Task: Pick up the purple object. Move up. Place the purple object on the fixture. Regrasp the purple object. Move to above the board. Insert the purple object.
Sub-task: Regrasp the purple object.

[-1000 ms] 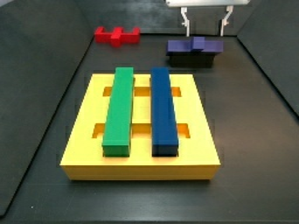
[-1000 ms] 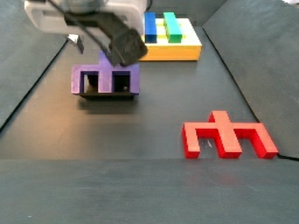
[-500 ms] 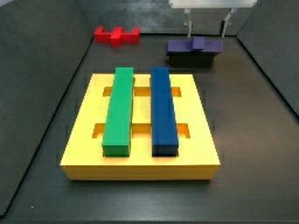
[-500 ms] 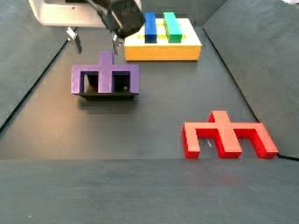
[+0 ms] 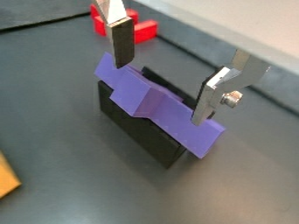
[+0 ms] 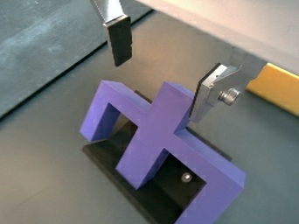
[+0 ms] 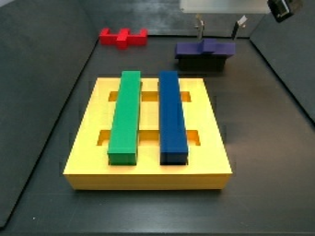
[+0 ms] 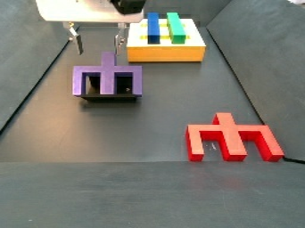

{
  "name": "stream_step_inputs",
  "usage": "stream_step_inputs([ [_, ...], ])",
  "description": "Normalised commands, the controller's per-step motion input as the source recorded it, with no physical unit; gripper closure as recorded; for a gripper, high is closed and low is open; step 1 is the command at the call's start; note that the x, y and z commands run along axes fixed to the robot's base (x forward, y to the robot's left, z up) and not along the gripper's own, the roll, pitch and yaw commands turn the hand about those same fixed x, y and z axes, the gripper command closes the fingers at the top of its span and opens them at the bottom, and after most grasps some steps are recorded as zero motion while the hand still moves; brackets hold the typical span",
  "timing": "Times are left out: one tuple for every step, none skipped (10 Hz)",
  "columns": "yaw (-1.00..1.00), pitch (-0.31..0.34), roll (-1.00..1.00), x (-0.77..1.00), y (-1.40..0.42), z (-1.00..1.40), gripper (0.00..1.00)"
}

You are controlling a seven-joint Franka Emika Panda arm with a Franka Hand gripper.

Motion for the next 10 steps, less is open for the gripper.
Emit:
stream_step_inputs([
  [0.01,0.000,1.00,0.00,-0.10,0.00,0.00],
  [0.03,-0.014,1.00,-0.08,-0.11,0.00,0.00],
  [0.09,-0.057,1.00,-0.18,-0.14,0.00,0.00],
  [0.13,-0.060,1.00,-0.11,-0.18,0.00,0.00],
  [0.14,-0.031,1.00,-0.01,-0.19,0.00,0.00],
  [0.10,-0.069,0.98,-0.04,-0.15,0.00,0.00],
  [0.06,-0.086,0.87,-0.02,-0.12,-0.10,0.00],
  [0.04,-0.071,1.00,0.00,-0.14,-0.05,0.00],
  [0.05,-0.037,1.00,0.00,-0.13,0.00,0.00],
  [0.10,-0.017,0.94,0.00,-0.13,-0.08,0.00],
])
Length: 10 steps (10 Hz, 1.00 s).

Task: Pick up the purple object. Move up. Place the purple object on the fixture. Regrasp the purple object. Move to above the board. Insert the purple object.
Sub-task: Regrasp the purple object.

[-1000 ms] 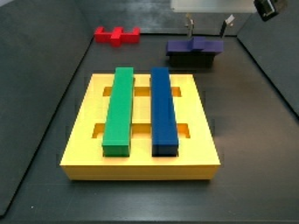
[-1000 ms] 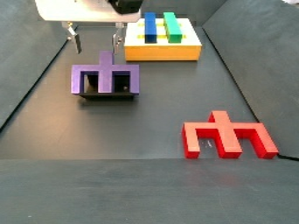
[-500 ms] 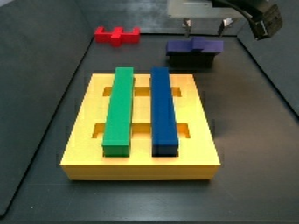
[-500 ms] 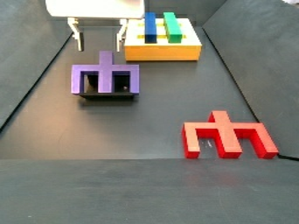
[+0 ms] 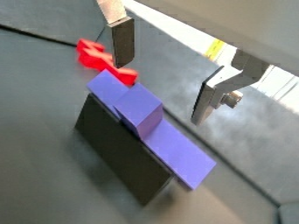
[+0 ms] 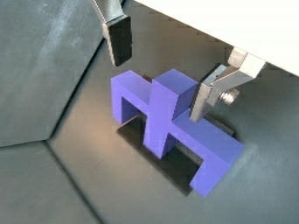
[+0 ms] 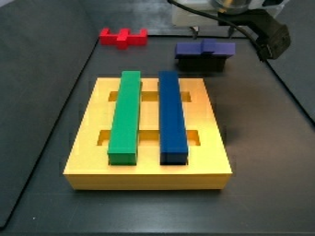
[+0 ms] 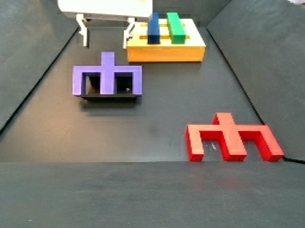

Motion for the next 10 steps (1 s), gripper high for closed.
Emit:
stream_step_inputs([
  [0.10,-0.020,0.79,0.00,-0.11,-0.10,0.00],
  [0.11,-0.023,0.71,0.00,-0.09,-0.08,0.00],
  [0.17,-0.049,0.58,0.00,-0.05,-0.07,0.00],
  [0.25,-0.109,0.45,0.00,0.00,-0.05,0.00],
  [0.29,-0.137,0.36,0.00,0.00,-0.03,0.00],
  [0.30,-0.123,0.34,0.00,0.00,-0.04,0.00],
  [0.29,-0.111,0.29,0.00,0.00,-0.03,0.00],
  [0.03,0.000,0.20,0.00,0.00,0.00,0.00],
  [0.00,0.014,0.00,0.09,0.00,0.00,0.00],
  [0.00,0.000,0.00,0.17,-0.05,-0.28,0.00],
])
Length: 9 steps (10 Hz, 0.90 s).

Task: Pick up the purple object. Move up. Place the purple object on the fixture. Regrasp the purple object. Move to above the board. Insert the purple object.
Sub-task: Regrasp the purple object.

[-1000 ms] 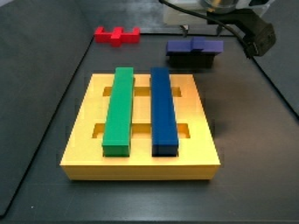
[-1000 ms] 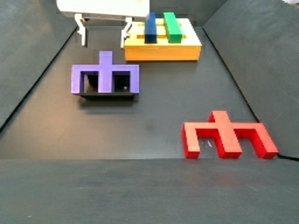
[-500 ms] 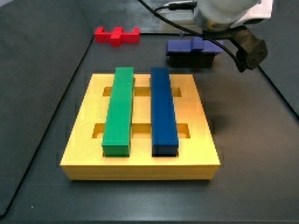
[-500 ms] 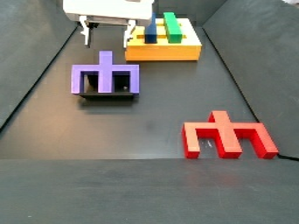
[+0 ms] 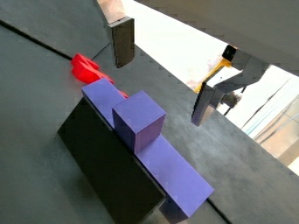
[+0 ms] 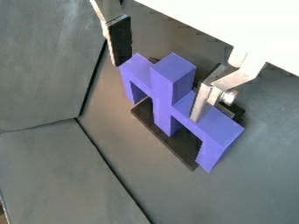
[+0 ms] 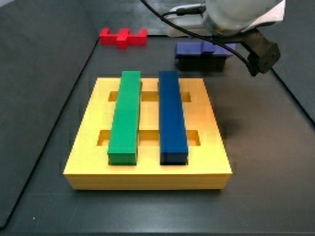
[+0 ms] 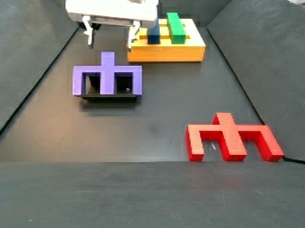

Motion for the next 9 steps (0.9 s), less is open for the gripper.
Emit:
stream_step_inputs([
  [0.00,0.000,-0.14,0.18,0.00,-0.39,0.00],
  [0.23,0.000,-0.27,0.00,0.00,-0.35,0.00],
  [0.37,0.000,-0.20,0.05,0.00,-0.25,0.00],
  [0.32,0.006,-0.01,0.07,0.00,-0.22,0.00],
  [0.19,0.020,0.00,0.03,0.00,-0.19,0.00],
  [0.13,0.054,0.07,0.05,0.00,-0.18,0.00],
  [0.09,0.060,0.11,0.06,0.00,-0.19,0.00],
  [0.06,0.100,0.25,0.08,0.00,-0.10,0.00],
  [0.04,0.129,0.27,0.11,0.00,-0.13,0.00],
])
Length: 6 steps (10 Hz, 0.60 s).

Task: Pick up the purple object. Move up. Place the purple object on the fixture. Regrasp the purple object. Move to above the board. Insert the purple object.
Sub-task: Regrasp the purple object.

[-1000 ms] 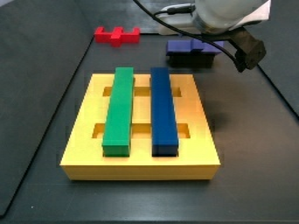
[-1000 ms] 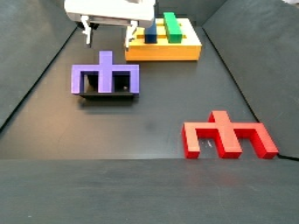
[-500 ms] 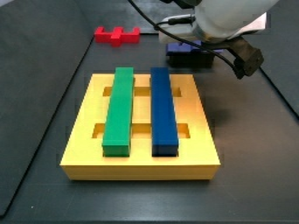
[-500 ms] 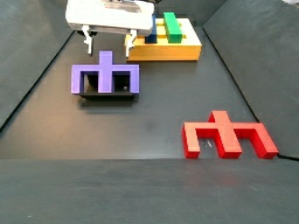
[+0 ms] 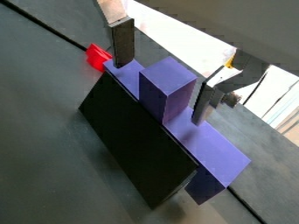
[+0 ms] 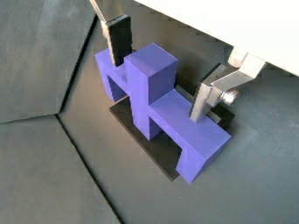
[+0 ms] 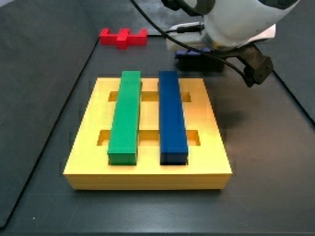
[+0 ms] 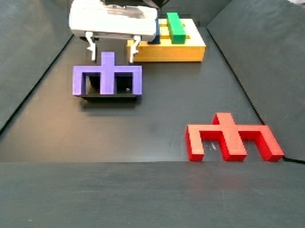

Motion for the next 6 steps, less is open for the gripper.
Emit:
stream_step_inputs([
  [0.00,0.126,0.18,0.11,0.00,-0.09,0.00],
  [0.00,0.129,0.15,0.11,0.00,-0.07,0.00],
  [0.00,0.094,0.09,0.07,0.00,-0.05,0.00],
  [0.00,0.000,0.00,0.00,0.00,0.00,0.00],
  [0.00,0.000,0.00,0.00,0.00,0.00,1.00],
  [0.00,0.000,0.00,0.00,0.00,0.00,1.00],
])
